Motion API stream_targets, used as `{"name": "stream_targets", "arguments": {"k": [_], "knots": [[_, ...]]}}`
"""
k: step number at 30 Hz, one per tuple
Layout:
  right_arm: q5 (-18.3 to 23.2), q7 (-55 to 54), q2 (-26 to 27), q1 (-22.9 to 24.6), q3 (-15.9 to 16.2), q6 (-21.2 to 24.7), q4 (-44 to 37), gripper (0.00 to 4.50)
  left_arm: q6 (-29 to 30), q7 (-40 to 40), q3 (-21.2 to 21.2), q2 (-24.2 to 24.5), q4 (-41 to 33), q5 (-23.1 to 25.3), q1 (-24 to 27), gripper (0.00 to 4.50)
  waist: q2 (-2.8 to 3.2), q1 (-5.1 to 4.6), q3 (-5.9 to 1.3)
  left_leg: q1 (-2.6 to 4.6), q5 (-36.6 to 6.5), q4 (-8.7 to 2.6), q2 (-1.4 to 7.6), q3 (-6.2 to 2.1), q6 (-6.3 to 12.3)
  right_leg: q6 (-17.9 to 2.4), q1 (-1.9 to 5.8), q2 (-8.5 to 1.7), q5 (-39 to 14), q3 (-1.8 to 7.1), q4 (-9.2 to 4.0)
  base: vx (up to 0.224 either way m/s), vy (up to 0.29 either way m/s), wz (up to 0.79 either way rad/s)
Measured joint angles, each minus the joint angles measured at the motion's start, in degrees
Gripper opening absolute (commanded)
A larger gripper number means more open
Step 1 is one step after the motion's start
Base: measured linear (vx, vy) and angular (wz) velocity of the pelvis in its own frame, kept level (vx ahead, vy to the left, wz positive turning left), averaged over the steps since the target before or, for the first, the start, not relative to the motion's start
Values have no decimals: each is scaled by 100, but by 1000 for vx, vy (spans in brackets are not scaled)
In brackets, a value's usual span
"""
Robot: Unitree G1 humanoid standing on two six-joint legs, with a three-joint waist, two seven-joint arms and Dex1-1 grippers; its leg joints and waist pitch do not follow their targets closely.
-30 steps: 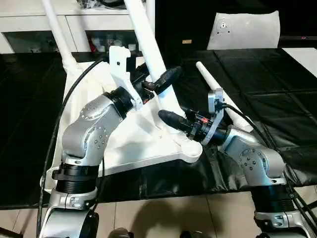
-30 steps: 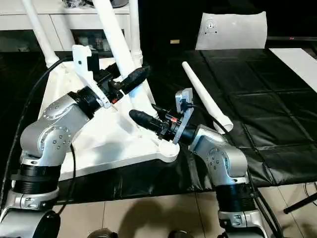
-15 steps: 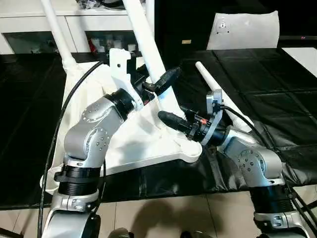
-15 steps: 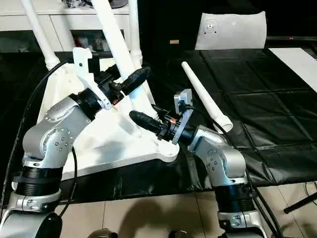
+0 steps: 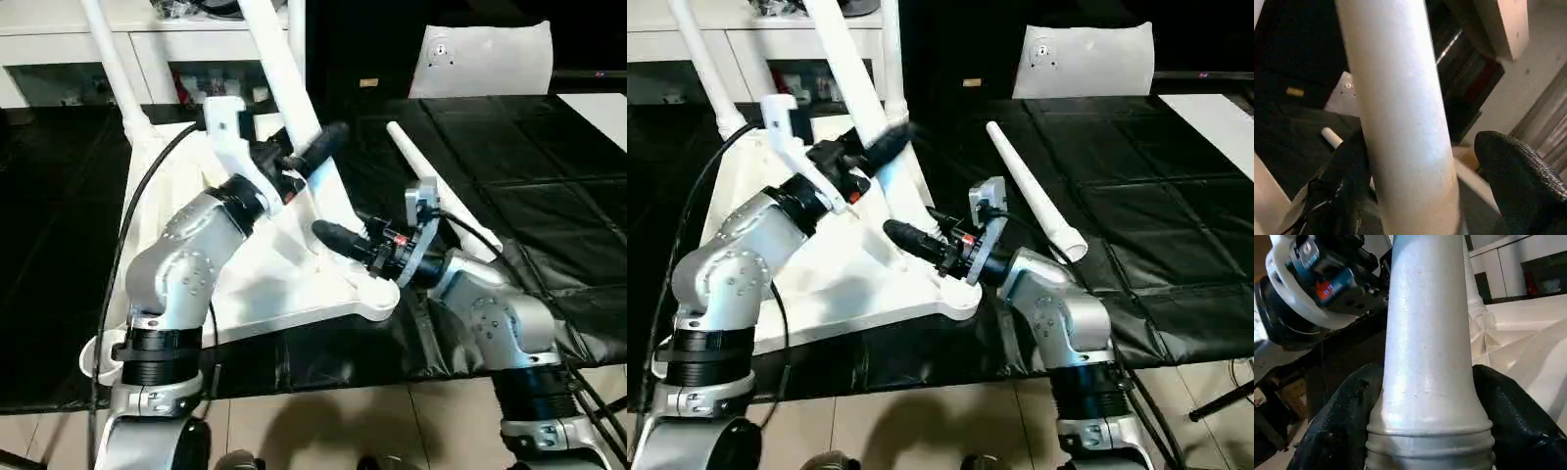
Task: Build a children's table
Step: Pick table leg
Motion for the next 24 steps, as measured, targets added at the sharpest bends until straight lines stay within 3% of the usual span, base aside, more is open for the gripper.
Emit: {"name": "stream_targets", "arguments": {"k": [5, 13, 20, 24], "knots": [[-43, -22, 33, -9, 9, -59, 20, 267, 368, 455, 588, -180, 110, -804, -267, 307, 0, 2, 0, 0, 0, 1, 0, 1, 0, 0, 1, 0, 0, -2, 0, 0, 0, 0], [-99, -1, 1, -9, 63, -76, 27, 267, 746, 645, 838, -114, 148, -1164, -326, 307, 4, 2, 0, -1, 0, 1, 0, 0, 1, 1, 1, 0, 0, -4, -3, 0, 0, 0], [-116, 27, -54, -10, 101, -80, 27, 267, 568, 93, 193, 446, 145, -586, -281, 307, 7, -1, 0, 1, 0, 0, 0, -3, 1, 2, 2, 0, 0, -3, -4, 0, 0, 0], [-213, 82, -90, -10, 155, -123, 27, 267, 86, -552, -320, 850, 156, -64, -172, 307, 7, 0, 0, 1, 0, -2, 1, -5, 0, 2, 1, 1, 0, -4, -4, 0, 0, 0]]}}
